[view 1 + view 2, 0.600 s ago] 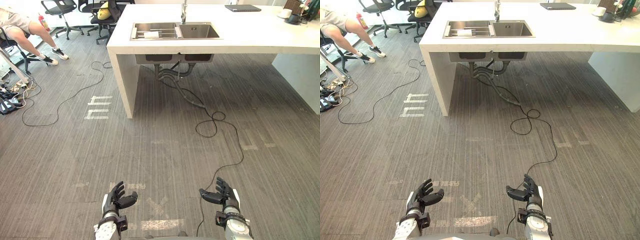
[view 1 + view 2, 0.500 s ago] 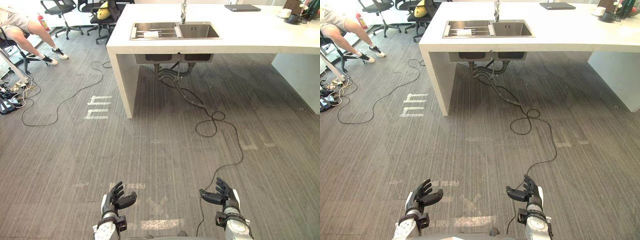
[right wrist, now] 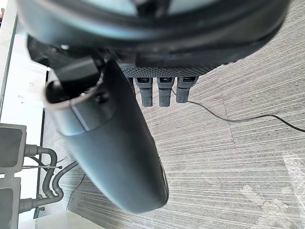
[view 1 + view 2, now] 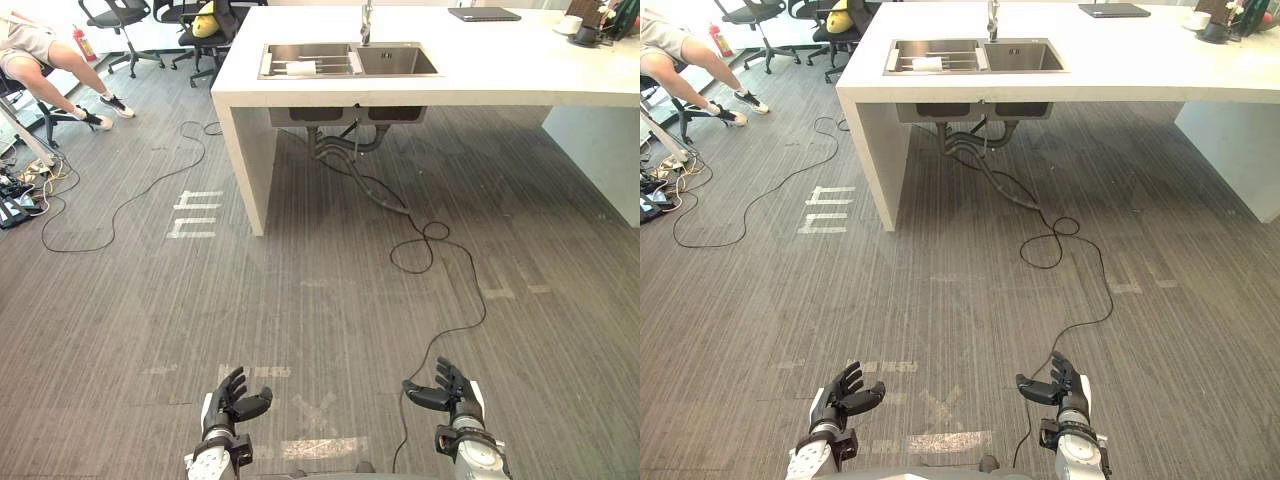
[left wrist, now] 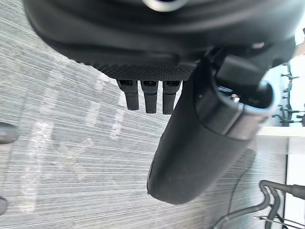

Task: Walk over to the sink, pick up the cup, carry it to the dishwasher, place the cup inside the dishwasher, then close the dishwasher door

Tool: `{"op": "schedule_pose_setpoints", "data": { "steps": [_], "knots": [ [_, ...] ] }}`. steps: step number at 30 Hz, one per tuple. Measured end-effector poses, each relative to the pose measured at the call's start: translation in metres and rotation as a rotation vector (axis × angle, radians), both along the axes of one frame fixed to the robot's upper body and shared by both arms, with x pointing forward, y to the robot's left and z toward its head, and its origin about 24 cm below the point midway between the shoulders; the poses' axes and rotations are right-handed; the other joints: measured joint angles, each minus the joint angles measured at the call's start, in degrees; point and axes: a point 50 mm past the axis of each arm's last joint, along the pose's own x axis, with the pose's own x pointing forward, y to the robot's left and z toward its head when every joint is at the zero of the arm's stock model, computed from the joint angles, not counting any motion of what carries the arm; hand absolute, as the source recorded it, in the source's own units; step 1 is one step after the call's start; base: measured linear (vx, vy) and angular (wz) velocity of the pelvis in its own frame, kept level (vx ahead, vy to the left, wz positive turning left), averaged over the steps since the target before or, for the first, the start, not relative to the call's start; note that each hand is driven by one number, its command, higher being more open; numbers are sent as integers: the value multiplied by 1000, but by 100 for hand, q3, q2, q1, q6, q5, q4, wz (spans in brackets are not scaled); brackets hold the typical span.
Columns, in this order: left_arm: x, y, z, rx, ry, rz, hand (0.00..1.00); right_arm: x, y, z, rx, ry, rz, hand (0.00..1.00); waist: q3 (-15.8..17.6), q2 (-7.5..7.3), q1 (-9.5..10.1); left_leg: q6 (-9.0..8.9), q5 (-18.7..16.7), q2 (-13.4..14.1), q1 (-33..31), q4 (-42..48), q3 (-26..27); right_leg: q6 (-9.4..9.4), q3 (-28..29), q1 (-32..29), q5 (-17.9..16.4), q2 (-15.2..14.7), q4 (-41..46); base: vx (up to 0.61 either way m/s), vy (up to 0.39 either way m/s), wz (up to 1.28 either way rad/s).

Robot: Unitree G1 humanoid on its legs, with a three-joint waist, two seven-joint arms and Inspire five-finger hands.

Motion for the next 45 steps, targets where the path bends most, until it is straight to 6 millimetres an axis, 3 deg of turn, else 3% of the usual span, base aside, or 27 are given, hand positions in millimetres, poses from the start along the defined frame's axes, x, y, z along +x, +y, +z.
{"op": "schedule_pose_setpoints", "data": {
  "steps": [7, 14, 19, 23, 25, 27, 29, 30, 32, 34, 36, 38, 39, 40, 41, 43, 44, 45],
  "knots": [
    [-6, -2, -5, -9, 34, 4, 90, -11, 2, -11, 24, 65, -10, 90, 5, -13, 2, 6, 86, -3, 38, -149, -8, 0, -15, -25, 0, 2, 0, -33, -15, 1],
    [-6, -4, -5, -18, 33, 1, 90, -10, 3, -10, 25, 61, -8, 90, 14, -32, 10, 8, 86, -2, 11, -184, 17, 0, -1, -81, -1, 6, -4, -32, -13, -2],
    [0, -5, 0, -22, -2, -8, 90, -3, 3, -6, 23, 32, -4, 90, 51, -94, 22, 31, 64, 8, -131, -185, 95, 1, 63, -243, -8, 17, -2, -4, -14, -8],
    [13, -5, 15, -18, -94, -13, 90, 11, 4, 5, 10, -36, 0, 90, 102, -168, 141, 57, -236, 57, -352, 208, 334, 18, 306, -392, -27, 42, 24, 36, 3, -31],
    [19, -5, 21, -16, -132, -13, 90, 21, 4, 11, 2, -71, 6, 90, 119, -137, 158, 80, -421, 94, -489, 477, 447, 27, 411, -605, -212, 65, 362, 78, 31, -33],
    [28, -8, 29, -21, -183, -13, 90, 27, 1, 17, -14, -102, 8, 90, 159, -128, 149, 140, -661, 84, -554, 783, 512, 142, 387, -1085, -795, 60, 1480, 94, 37, -17],
    [30, -9, 32, -31, -204, 1, 90, 28, 0, 19, -22, -108, 5, 90, 182, -128, 145, 183, -824, 44, -514, 966, 531, 254, 285, -1364, -1119, 1, 2289, 85, 46, -7],
    [33, -10, 34, -30, -214, 1, 90, 29, 0, 21, -30, -119, 3, 90, 255, -130, 98, 215, -956, -17, -381, 1059, 529, 372, 81, -1614, -1314, -109, 3147, 86, 64, 3],
    [35, -10, 36, -26, -227, -1, 90, 29, 0, 23, -37, -130, 6, 90, 340, -140, 17, 306, -1069, -85, -203, 1064, 455, 374, -242, -1950, -1366, -298, 4139, 107, 66, 15],
    [36, -10, 37, -21, -230, -1, 90, 29, -1, 24, -41, -132, 9, 90, 361, -165, -6, 335, -1225, -169, -51, 1067, 404, 261, -586, -2225, -1759, -530, 4545, 167, 51, 12],
    [38, -9, 40, -16, -246, 3, 90, 31, -3, 26, -49, -140, 15, 90, 370, -153, -10, 310, -1342, -152, 58, 1088, 337, 209, -728, -2462, -1903, -575, 4412, 255, -11, 15],
    [47, -10, 45, -20, -273, 11, 90, 33, -9, 29, -70, -145, 24, 90, 479, -27, -61, 232, -1399, 21, 207, 1066, 200, 100, -879, -2729, -1864, -470, 4121, 343, -87, 34],
    [49, -9, 46, -25, -282, 20, 90, 33, -11, 30, -84, -143, 38, 90, 503, 17, -60, 150, -1443, 103, 290, 1068, 180, 38, -905, -2810, -1650, -370, 3686, 426, -120, 30],
    [48, -6, 46, -13, -285, 22, 90, 32, -12, 30, -97, -140, 59, 90, 480, -30, -88, -78, -1583, 102, 459, 1103, 159, -209, -924, -2747, -538, -340, 3234, 458, -103, 19],
    [47, -7, 44, -20, -273, 34, 90, 34, -16, 32, -112, -139, 67, 90, 451, 153, -102, -176, -1690, 272, 517, 1204, 160, -433, -1054, -2671, -684, -248, 3342, 487, -112, 1],
    [49, -10, 45, -32, -285, 35, 90, 42, -17, 38, -118, -169, 72, 90, 439, 289, -130, -246, -1623, 479, 266, 1828, 185, -554, -1120, -2476, -788, -61, 3102, 498, -154, -7],
    [52, -14, 46, -43, -293, 30, 90, 45, -15, 40, -115, -179, 78, 90, 451, 310, -155, -311, -1430, 562, -71, 2695, 184, -564, -1168, -2170, -794, 20, 2780, 536, -188, 19],
    [54, -19, 46, -65, -298, 25, 90, 41, -15, 38, -114, -167, 80, 90, 477, 296, -151, -324, -930, 695, -498, 3958, 175, -582, -1208, -1641, -781, 75, 2361, 440, -141, 23]
  ]
}}
